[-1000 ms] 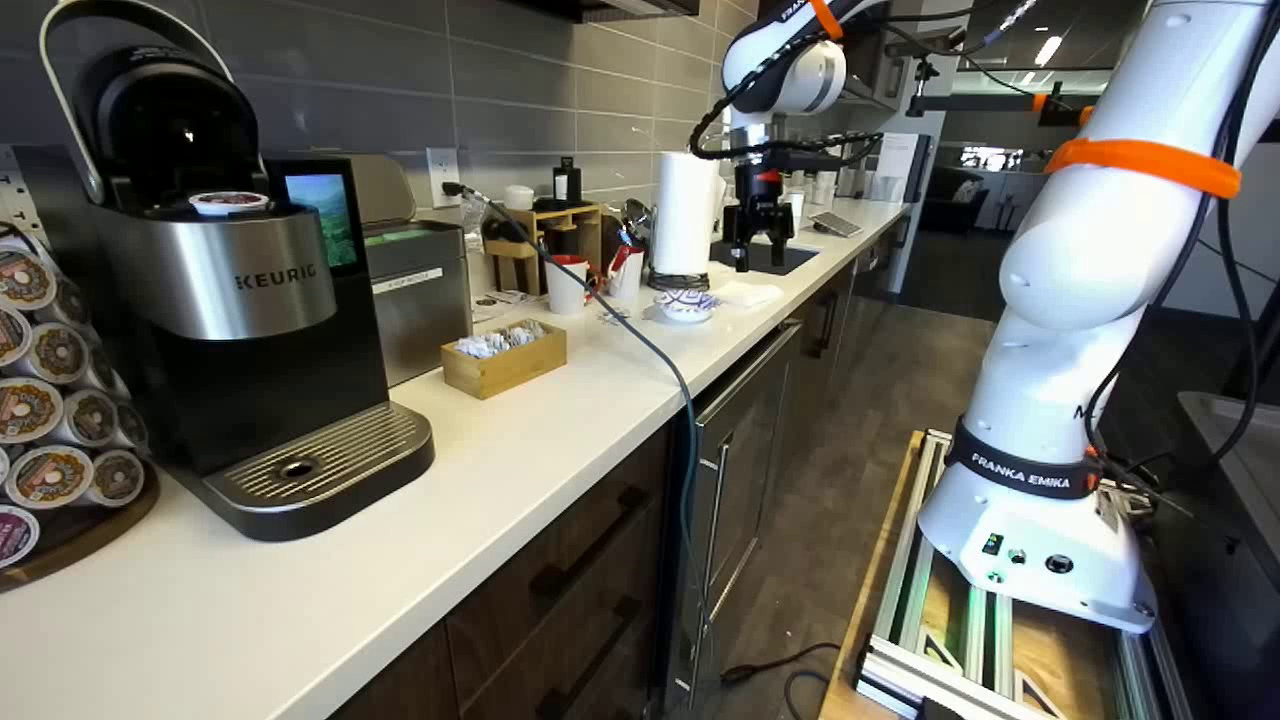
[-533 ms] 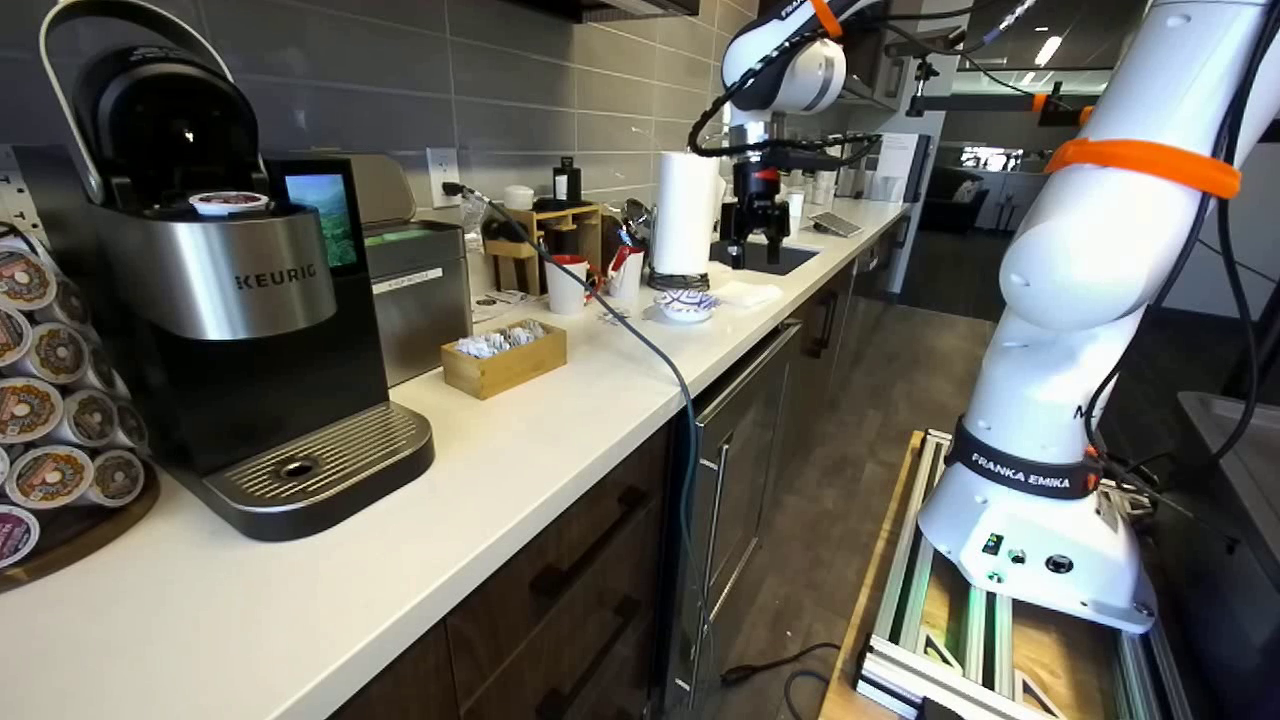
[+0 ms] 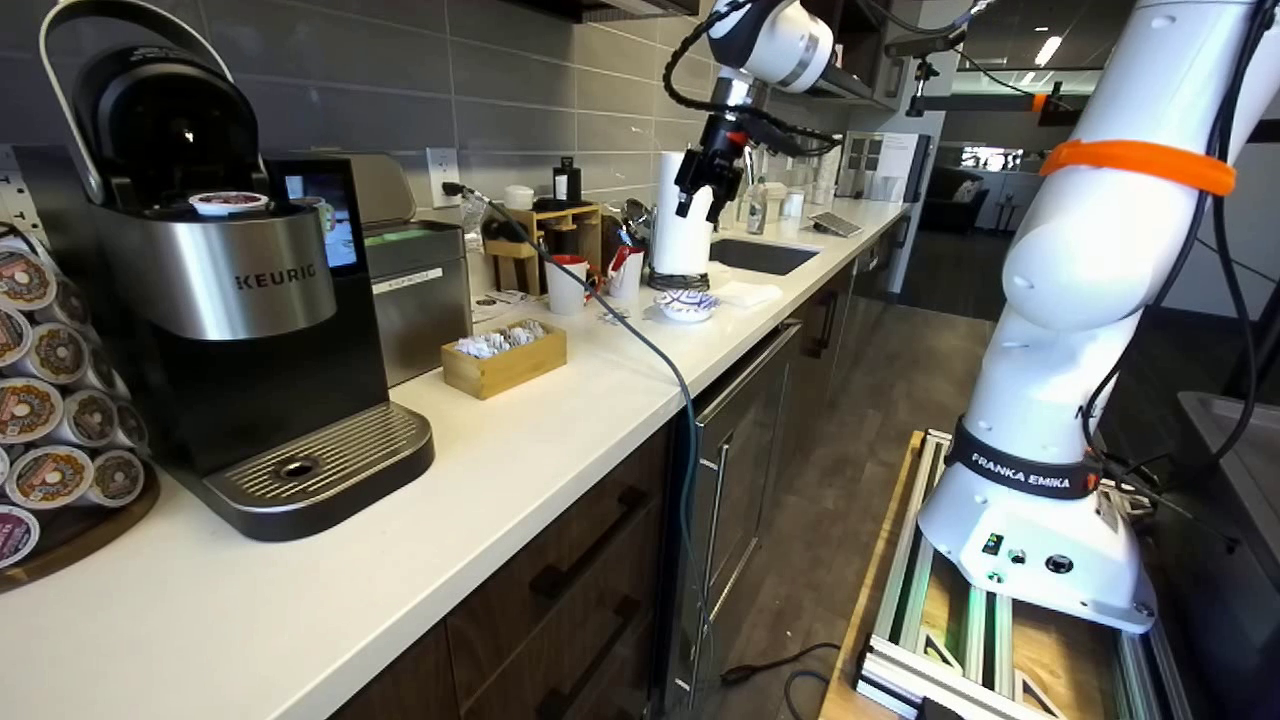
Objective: Put one sachet inside the box on the left.
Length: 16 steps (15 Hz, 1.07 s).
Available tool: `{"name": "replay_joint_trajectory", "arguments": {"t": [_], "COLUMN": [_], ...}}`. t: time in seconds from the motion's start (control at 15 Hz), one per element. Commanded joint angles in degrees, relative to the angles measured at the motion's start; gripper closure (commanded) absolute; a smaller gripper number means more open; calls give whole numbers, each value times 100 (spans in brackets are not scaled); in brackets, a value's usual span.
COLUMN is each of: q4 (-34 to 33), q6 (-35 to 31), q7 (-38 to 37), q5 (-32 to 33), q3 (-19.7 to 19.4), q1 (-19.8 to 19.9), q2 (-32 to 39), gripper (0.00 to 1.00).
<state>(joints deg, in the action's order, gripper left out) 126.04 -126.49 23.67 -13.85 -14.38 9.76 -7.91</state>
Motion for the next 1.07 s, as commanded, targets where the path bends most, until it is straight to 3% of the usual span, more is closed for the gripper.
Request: {"name": "replay_joint_trajectory", "arguments": {"t": [0.0,0.07,0.13,0.87,0.93,1.0], "q4": [-703,-808,-461,-556,-581,-574], "q6": [55,189,-6,-8,14,-250], "q7": [501,452,279,279,526,496], "q5": [-636,-642,-414,-424,-648,-597], "q3": [-6,51,87,118,141,214], "q1": [-124,-107,-34,-9,-53,-108], "q2": [732,815,454,535,602,720], "gripper": [0,0,0,0,0,0]}}
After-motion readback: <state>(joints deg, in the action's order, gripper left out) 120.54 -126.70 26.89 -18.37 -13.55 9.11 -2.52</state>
